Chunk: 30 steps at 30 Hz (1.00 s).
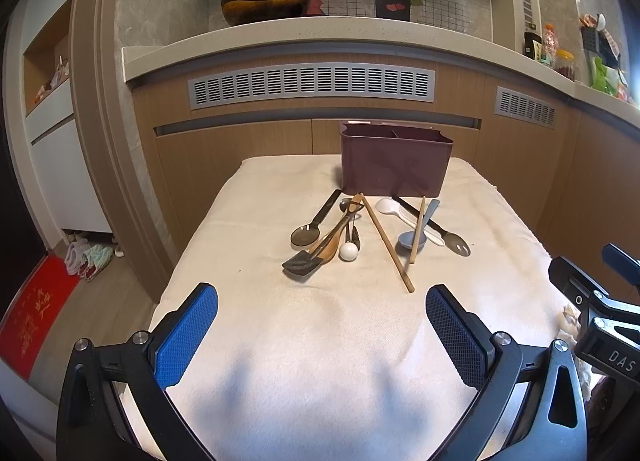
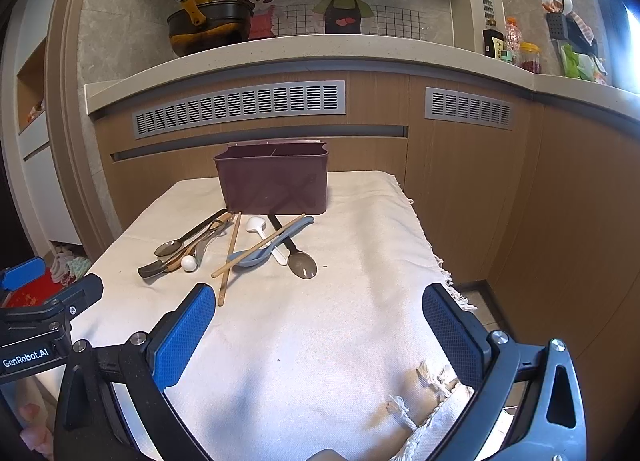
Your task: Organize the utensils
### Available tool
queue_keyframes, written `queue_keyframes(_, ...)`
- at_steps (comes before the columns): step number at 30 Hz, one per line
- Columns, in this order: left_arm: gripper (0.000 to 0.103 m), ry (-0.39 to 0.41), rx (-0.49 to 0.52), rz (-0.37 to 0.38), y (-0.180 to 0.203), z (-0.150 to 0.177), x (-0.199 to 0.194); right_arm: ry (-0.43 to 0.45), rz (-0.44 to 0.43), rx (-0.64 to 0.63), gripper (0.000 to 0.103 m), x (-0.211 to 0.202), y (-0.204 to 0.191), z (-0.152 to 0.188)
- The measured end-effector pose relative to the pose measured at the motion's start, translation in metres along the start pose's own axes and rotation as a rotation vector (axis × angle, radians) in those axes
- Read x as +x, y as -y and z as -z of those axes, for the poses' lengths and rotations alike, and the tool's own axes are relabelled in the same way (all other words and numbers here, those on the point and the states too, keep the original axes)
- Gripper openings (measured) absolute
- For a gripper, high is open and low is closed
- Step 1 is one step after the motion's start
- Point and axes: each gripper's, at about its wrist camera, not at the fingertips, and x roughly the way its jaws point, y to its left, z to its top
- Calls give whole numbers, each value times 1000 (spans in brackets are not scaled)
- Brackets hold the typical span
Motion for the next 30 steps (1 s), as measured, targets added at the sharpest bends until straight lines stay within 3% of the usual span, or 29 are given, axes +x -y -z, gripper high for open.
queue_keyframes(30, 103, -12, 5, 7, 0, 0, 0, 6, 1, -12, 103, -1, -1, 1)
